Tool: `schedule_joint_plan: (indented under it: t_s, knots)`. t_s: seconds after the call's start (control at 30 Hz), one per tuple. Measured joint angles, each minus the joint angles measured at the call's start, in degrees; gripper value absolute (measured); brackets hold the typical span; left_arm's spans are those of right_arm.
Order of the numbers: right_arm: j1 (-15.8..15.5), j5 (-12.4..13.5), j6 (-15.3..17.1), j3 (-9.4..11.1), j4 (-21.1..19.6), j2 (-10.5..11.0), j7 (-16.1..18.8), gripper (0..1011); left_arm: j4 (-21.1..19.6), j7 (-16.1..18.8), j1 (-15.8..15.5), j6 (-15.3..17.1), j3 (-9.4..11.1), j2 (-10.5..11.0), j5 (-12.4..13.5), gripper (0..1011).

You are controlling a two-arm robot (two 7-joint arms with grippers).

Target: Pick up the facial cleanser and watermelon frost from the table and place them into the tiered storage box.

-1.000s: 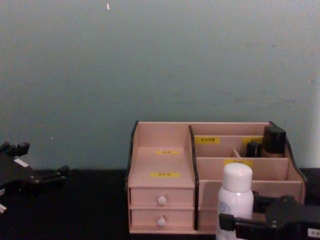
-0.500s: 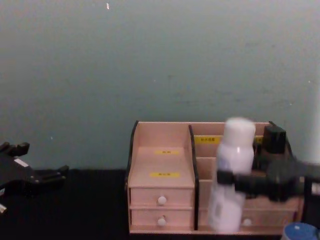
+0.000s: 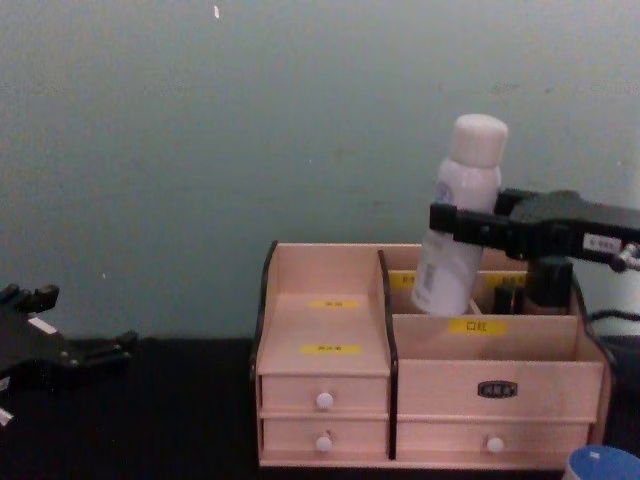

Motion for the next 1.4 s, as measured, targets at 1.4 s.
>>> schedule_joint_plan:
  t_s: [1.4]
  knots:
    - [13.0,-7.5,-2.9,0.2,24.5,-9.7,1.8,594,0.0,0.0,0.0,0.0,0.0,0.0,0.0,1001]
